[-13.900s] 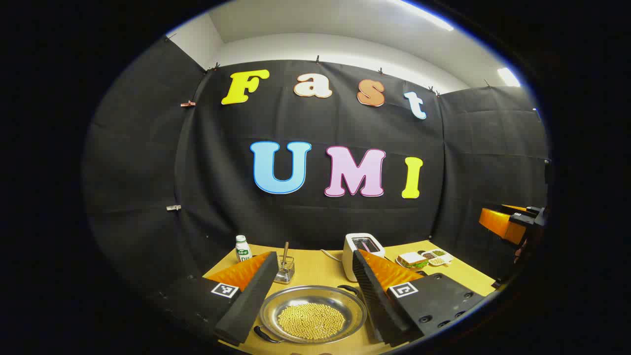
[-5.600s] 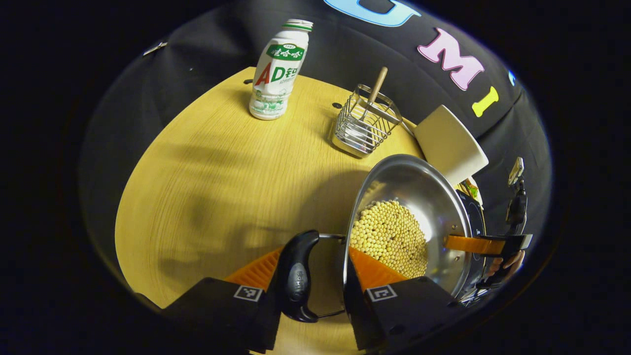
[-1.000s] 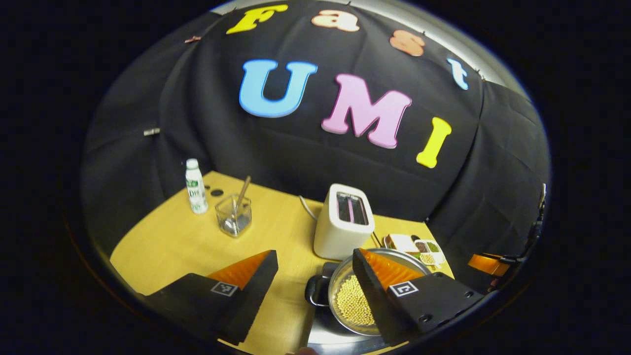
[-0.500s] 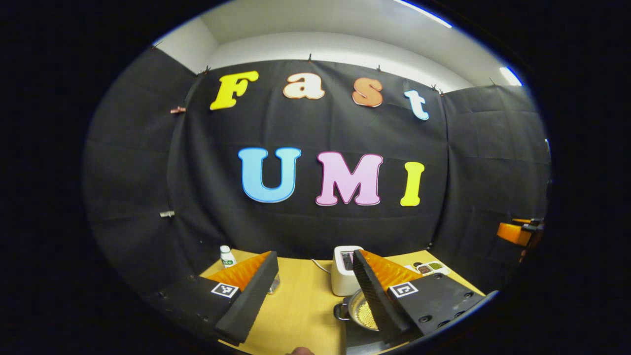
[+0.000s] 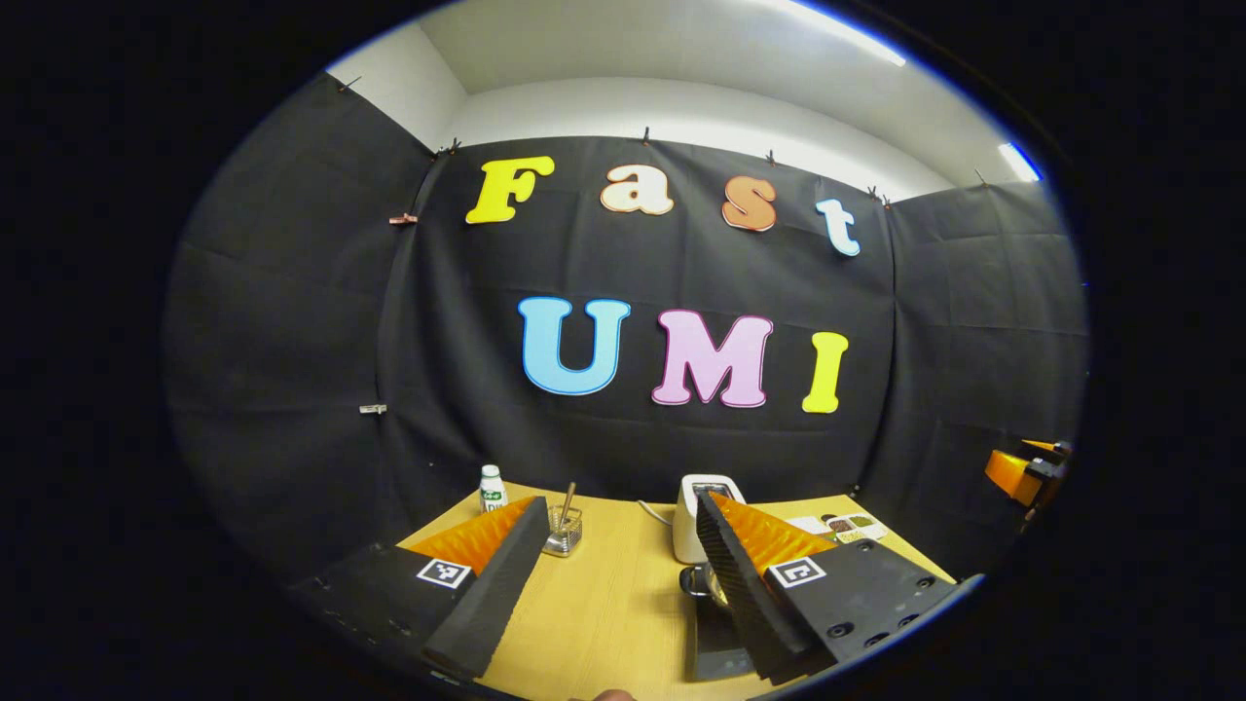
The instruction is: First push the handle of the pot to place it horizontally, then grasp the pot with both hands and set it on the induction cooktop.
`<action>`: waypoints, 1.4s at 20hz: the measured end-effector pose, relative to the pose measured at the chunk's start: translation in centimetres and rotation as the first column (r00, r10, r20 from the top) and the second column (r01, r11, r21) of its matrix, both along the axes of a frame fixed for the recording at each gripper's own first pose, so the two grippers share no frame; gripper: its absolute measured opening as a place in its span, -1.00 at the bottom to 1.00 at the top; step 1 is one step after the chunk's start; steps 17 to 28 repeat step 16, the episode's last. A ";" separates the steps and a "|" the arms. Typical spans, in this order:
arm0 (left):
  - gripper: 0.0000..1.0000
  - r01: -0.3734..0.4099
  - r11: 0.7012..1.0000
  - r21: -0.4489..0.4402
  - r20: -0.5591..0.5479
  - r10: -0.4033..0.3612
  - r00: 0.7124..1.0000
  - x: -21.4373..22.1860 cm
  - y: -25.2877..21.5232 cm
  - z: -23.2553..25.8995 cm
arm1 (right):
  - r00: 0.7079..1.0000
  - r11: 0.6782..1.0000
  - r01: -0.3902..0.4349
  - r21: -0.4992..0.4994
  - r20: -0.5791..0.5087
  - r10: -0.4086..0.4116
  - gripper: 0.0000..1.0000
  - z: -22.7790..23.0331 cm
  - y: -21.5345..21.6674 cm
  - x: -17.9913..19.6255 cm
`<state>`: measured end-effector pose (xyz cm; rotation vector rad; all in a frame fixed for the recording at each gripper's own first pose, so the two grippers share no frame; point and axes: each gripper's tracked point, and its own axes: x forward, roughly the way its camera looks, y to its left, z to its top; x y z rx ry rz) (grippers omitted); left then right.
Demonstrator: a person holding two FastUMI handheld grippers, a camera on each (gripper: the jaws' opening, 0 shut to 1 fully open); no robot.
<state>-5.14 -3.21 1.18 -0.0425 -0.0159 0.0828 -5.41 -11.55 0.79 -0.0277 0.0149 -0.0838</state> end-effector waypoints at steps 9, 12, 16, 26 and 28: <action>0.91 0.014 0.999 -0.043 -0.039 -0.016 0.999 0.0 -0.5 -1.8 | 1.000 0.999 -0.020 0.025 0.011 0.020 0.96 1.0 1.8 0.8; 0.92 0.023 0.998 -0.055 -0.042 -0.026 0.999 0.3 -0.3 -1.9 | 1.000 0.999 -0.018 0.043 0.017 0.017 0.96 1.2 2.2 0.4; 0.91 0.014 0.998 -0.057 -0.059 -0.018 0.998 0.8 0.4 -2.9 | 1.000 0.999 -0.002 0.036 0.006 0.001 0.96 0.7 1.6 -0.4; 0.91 0.014 0.998 -0.057 -0.059 -0.018 0.998 0.8 0.4 -2.9 | 1.000 0.999 -0.002 0.036 0.006 0.001 0.96 0.7 1.6 -0.4; 0.91 0.014 0.998 -0.057 -0.059 -0.018 0.998 0.8 0.4 -2.9 | 1.000 0.999 -0.002 0.036 0.006 0.001 0.96 0.7 1.6 -0.4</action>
